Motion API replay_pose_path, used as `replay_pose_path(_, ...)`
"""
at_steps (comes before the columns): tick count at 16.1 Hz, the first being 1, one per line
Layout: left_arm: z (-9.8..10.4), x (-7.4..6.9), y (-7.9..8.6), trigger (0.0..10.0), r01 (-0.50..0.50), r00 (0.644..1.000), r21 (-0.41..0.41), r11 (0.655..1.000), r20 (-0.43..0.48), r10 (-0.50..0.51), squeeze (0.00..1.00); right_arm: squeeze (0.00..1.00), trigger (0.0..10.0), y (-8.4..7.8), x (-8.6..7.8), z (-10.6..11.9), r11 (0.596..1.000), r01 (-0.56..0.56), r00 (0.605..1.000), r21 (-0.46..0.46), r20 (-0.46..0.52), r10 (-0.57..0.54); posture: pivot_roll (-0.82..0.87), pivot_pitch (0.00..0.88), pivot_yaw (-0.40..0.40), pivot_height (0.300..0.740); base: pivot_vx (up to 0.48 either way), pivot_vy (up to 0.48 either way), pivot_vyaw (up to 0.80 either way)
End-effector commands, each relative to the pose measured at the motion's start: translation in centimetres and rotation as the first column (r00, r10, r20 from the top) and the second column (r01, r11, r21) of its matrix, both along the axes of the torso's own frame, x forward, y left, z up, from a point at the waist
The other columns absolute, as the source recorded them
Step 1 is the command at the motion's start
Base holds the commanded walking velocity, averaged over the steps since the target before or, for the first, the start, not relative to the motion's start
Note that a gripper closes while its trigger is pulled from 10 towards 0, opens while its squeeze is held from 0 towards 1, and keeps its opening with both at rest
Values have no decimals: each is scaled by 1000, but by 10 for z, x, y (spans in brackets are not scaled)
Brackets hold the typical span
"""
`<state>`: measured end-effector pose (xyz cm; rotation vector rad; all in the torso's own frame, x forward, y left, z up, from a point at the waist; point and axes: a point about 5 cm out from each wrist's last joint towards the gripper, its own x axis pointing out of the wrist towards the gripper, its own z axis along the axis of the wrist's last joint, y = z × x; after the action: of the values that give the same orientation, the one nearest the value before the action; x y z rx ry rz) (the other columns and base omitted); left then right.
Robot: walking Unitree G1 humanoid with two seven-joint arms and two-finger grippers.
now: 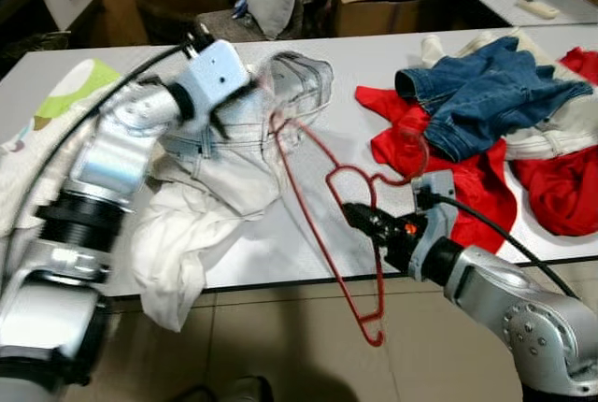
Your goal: Hang hanger
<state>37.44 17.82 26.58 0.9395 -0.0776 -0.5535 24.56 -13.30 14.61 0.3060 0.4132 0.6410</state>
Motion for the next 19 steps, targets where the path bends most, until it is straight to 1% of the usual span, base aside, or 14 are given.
replay_pose_path(1,36,4,10,0,-68,983,42,997,173,59,0,0,10000,2,3,0,1000,-9,1000,-20,-2,9,-62,0,34,740,0,0,0)
replay_pose_path(2,64,6,20,0,-147,942,62,987,313,121,0,0,10000,3,9,10,1000,-9,999,-9,50,9,-61,0,33,740,0,0,0)
replay_pose_path(3,100,2,25,0,-191,872,39,981,465,152,0,0,10000,4,15,22,1000,-6,994,19,106,4,-61,0,33,740,0,0,0)
replay_pose_path(4,115,-1,25,0,-199,835,35,979,529,151,0,0,10000,4,16,26,999,-5,992,31,123,2,-61,0,33,740,0,0,0)
replay_pose_path(5,125,-5,22,157,-180,821,38,983,556,129,0,0,10000,4,15,26,999,-5,992,36,124,1,-59,0,40,740,0,0,0)
replay_pose_path(6,112,-2,17,1922,-140,867,45,989,488,100,0,0,10000,5,12,21,1000,-5,994,27,109,2,-60,0,43,740,0,0,0)
replay_pose_path(7,89,0,11,2000,-96,915,38,995,396,73,0,0,10000,6,9,18,1000,-3,995,22,100,1,-62,0,47,740,0,0,0)
replay_pose_path(9,47,2,3,627,-59,962,50,997,268,44,0,0,10000,9,7,20,999,-5,994,42,108,0,-68,0,54,740,0,0,0)
replay_pose_path(10,24,0,0,1490,-42,980,69,997,196,27,0,0,10000,10,7,23,997,-7,992,72,123,-2,-68,0,56,740,0,0,0)
replay_pose_path(12,-3,-6,-2,1686,-29,994,99,995,105,18,0,0,10000,10,6,29,993,-25,990,118,140,8,-63,0,49,740,0,0,0)
replay_pose_path(15,-8,-12,-8,1882,-2,996,98,995,92,-7,0,0,10000,10,7,29,989,-40,993,140,116,24,-58,0,43,740,0,0,0)
replay_pose_path(16,-11,-19,-22,3137,83,994,103,991,61,-89,0,0,10000,9,10,23,991,-26,998,133,62,18,-49,0,33,740,0,0,0)
replay_pose_path(17,-18,-25,-33,3569,144,988,132,981,29,-149,0,0,10000,9,14,22,989,-29,999,142,42,24,-44,0,27,740,0,0,0)
replay_pose_path(19,-20,-29,-38,2824,159,986,120,980,34,-164,0,0,10000,8,17,29,979,-32,999,202,45,24,-44,0,29,740,0,0,0)
